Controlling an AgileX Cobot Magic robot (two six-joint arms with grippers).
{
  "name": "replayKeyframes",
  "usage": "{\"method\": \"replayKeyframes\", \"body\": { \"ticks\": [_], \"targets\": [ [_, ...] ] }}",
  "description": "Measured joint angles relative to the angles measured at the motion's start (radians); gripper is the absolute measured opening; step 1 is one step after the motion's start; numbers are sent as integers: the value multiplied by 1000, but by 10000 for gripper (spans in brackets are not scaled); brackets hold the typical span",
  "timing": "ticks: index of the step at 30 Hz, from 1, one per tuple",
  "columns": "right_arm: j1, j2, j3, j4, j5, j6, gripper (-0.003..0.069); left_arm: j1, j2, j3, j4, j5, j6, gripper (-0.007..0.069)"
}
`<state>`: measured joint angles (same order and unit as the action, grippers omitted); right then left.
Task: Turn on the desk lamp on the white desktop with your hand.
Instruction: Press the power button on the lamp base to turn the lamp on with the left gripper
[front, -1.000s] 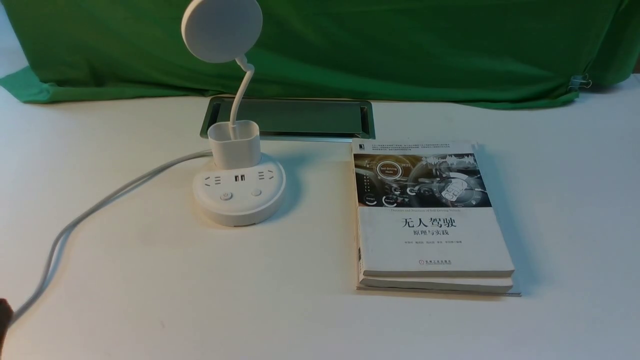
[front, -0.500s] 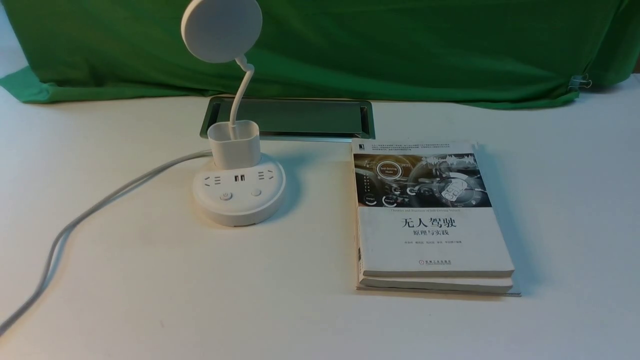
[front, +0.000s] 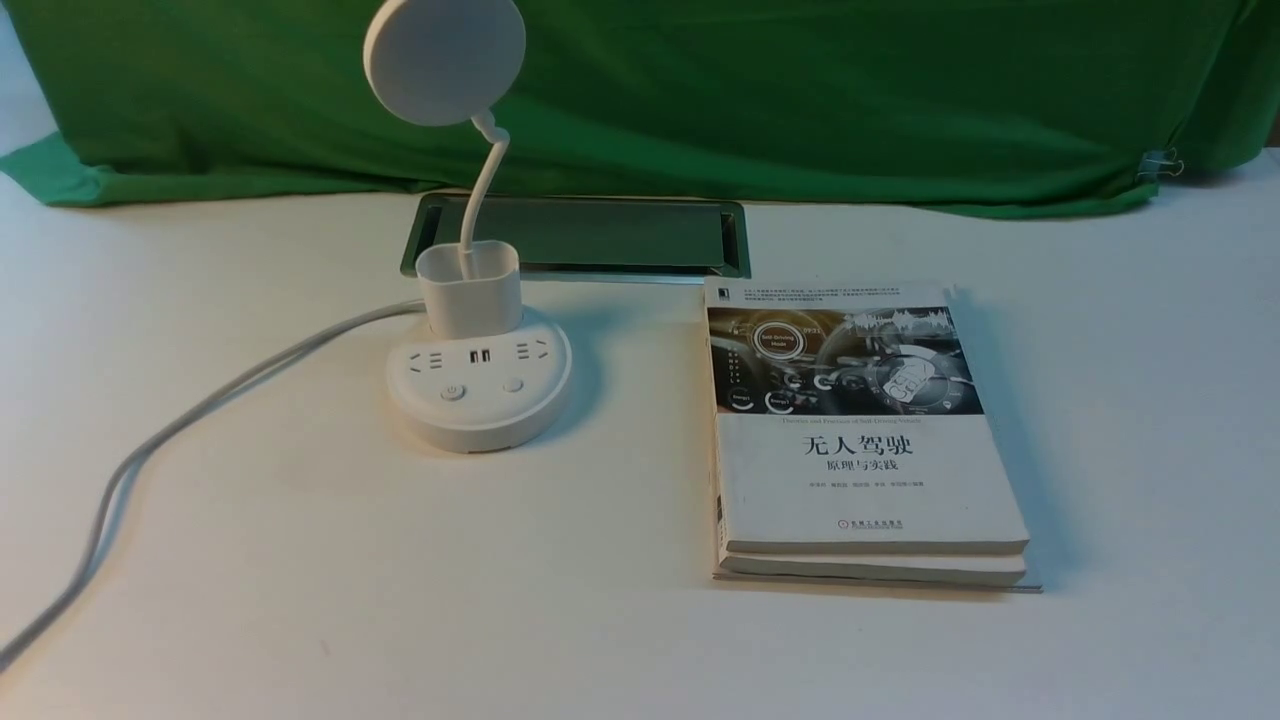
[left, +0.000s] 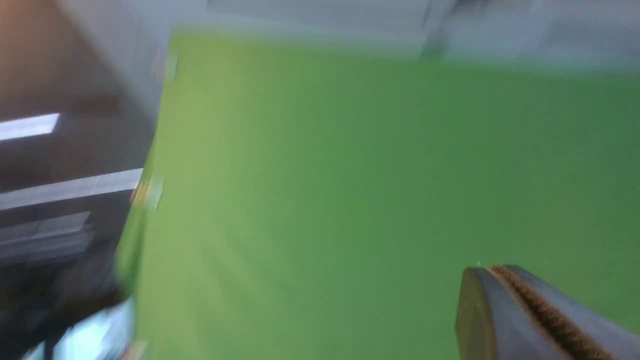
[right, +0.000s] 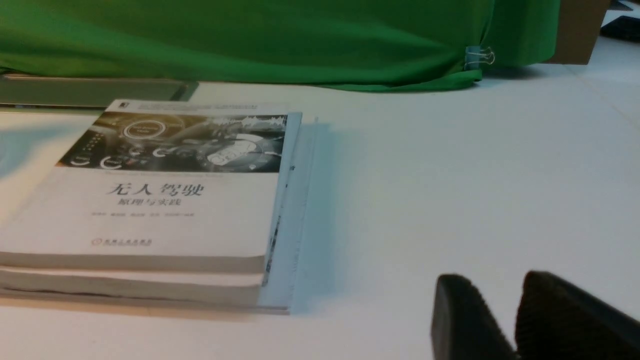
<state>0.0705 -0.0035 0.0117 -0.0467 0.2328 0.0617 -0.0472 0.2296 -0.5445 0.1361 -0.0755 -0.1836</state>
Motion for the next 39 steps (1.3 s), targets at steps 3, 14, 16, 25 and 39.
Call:
{"method": "replayKeyframes", "body": {
  "ticks": [3,14,16,25,39],
  "targets": [
    [0,0,0,0,0,0,238,0,79,-8,0,59,29,1],
    [0,0,0,0,0,0,238,1,635,-10,-713,550,434,1],
    [0,0,0,0,0,0,238,0,721,-12,-868,611,576,1],
    [0,0,0,0,0,0,238,-227,1088,-221,-715,648,461,-4],
    [0,0,0,0,0,0,238,-375,1569,-702,-211,581,85,-4]
  ]
}}
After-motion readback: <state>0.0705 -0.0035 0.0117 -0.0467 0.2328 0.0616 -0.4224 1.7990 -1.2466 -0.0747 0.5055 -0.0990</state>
